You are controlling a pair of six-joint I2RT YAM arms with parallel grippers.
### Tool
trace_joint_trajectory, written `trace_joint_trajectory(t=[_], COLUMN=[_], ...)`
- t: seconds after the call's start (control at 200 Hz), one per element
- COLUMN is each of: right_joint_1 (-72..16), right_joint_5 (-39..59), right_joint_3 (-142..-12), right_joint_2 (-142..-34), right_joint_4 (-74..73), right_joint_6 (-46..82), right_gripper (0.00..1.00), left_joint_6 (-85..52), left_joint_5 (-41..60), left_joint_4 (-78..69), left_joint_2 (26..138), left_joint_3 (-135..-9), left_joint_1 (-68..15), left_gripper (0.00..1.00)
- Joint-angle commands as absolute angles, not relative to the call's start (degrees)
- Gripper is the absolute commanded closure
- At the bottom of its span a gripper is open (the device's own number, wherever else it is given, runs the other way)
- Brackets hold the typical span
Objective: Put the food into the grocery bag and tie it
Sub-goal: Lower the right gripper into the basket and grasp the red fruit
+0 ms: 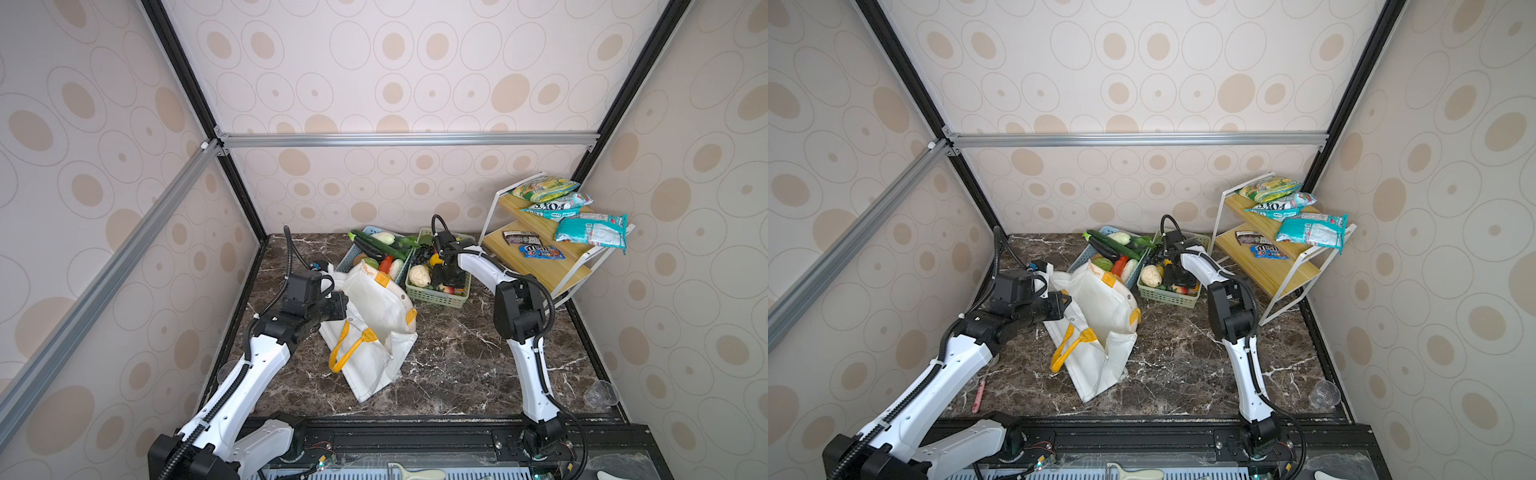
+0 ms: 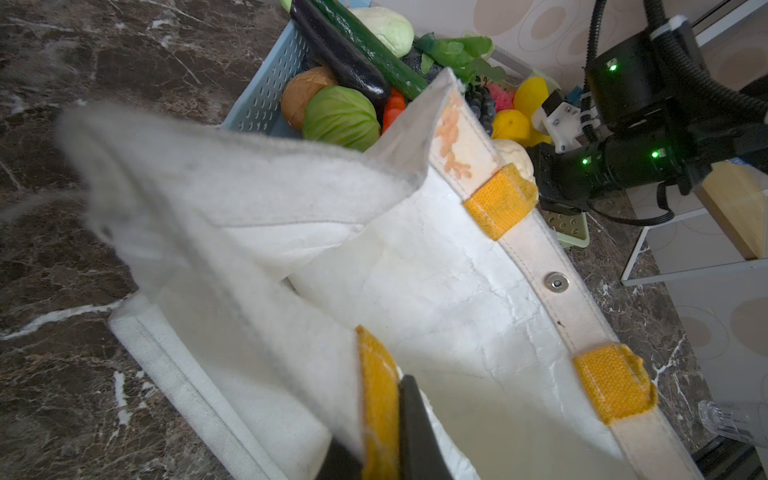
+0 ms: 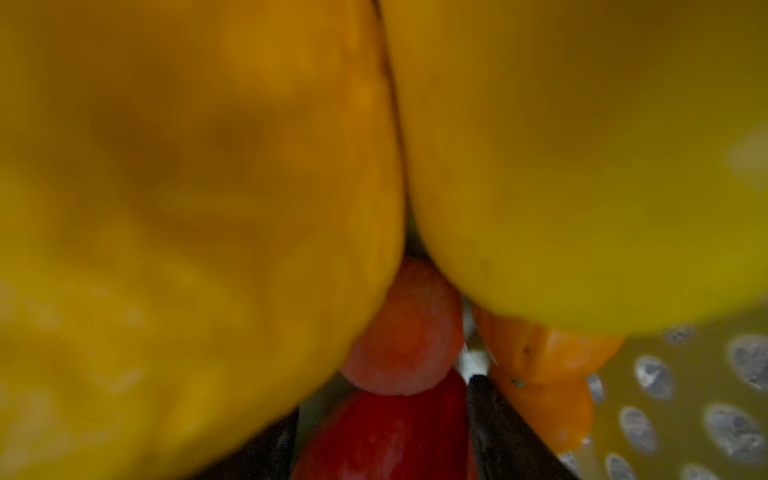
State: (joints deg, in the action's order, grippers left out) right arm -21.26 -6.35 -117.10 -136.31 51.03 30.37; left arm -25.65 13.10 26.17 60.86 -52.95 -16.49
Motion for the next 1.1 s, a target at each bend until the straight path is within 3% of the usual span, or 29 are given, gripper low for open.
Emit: trace_joint_trajectory(t=[0.0, 0.12, 0.47, 0.84, 1.095], right_joint_1=[-21.61, -21.57, -21.57, -21.45, -21.77], right_joint_5=[-4.44, -3.82, -3.27, -2.12, -2.11], right_joint_3=[-117.2, -116.45, -114.79, -114.23, -116.74], right_joint_2=[-139.22, -137.9, -130.33, -126.61, -129.0], right_joint_4=[51.89, 51.55, 50.98, 50.77, 56.9], right_joint_6=[30.79, 29.89, 28.07, 26.76, 21.91], right_gripper=[0.36, 0.46, 0.49, 0.48, 0.35], left_joint_6=[-24.64, -24.74, -24.94, -24.87, -24.71], left_joint_5=[12.65, 12.51, 12.47, 12.31, 11.97], left_joint_4=[24.92, 24.87, 24.71, 24.79, 25.1], left_joint_2=[60.29, 60.29, 60.29, 59.95, 59.67], left_joint_3=[-53.39, -53.36, -53.26, -53.02, -52.87], left_joint_1=[-16.17, -16.12, -16.17, -16.21, -16.17], left_gripper=[1.0, 1.0, 1.0, 1.0, 1.0])
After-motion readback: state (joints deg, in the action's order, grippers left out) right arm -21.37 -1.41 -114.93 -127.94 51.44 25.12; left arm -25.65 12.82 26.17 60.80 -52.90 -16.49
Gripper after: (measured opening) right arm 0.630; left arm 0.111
